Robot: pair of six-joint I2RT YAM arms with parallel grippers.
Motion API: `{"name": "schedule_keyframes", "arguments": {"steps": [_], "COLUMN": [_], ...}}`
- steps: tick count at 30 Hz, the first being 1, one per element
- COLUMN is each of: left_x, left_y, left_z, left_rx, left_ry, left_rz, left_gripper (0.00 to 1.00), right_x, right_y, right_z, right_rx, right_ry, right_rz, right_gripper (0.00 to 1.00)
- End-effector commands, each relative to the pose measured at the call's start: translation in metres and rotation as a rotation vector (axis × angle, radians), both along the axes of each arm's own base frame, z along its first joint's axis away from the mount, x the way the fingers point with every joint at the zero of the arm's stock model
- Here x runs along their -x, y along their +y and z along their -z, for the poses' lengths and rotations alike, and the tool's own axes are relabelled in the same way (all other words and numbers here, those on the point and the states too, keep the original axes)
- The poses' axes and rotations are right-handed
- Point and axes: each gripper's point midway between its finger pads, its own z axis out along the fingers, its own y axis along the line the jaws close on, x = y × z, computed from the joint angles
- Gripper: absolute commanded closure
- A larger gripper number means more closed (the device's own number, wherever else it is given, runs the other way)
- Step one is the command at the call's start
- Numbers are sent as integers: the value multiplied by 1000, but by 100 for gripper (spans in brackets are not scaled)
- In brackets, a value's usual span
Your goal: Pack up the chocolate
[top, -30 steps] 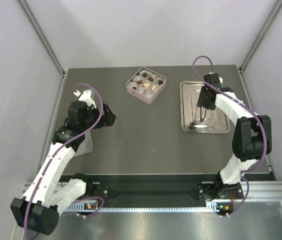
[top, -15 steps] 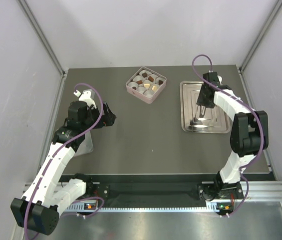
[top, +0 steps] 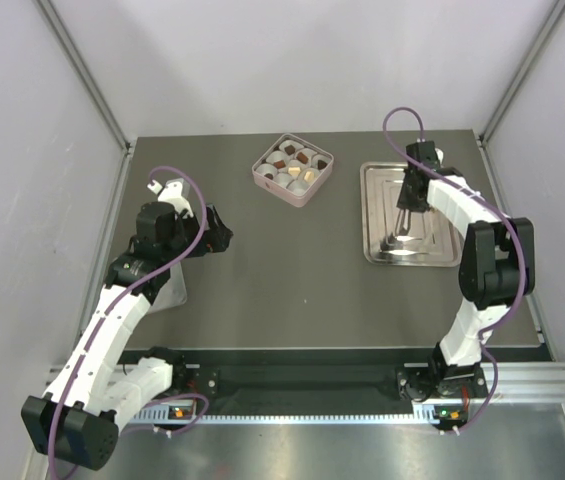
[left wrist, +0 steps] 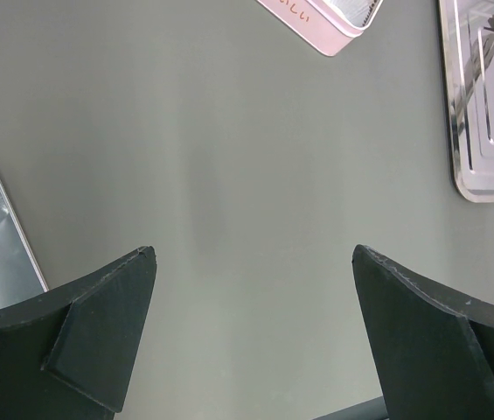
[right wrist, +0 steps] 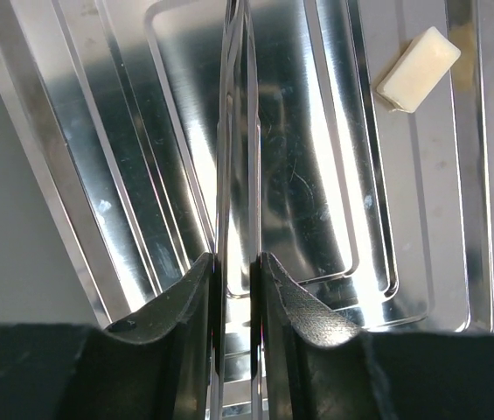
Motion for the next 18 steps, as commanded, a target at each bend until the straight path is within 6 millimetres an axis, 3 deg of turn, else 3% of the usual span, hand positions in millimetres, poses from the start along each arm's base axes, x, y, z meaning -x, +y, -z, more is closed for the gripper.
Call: {"name": "schedule_keyframes", "arguments": {"steps": [1,10,18], "left_x": [-7,-7,-7], "left_y": [-1,-1,-1], "left_z": [-12,-12,-12], "left_rx": [13,14,14], "left_ry": [-52,-54,-54], "left_rz": [-2,-1,-1], "left_gripper": [1,1,1], "right_x": [-18,-18,-24], "right_y": [-3,-19,-29], "right_z": [-34,-55,-53], "right_rx": [6,16,-51], "right_ry": [-101,-133,-125], "right_rz": [-7,-14,-40], "right_gripper": [78,60,58]}}
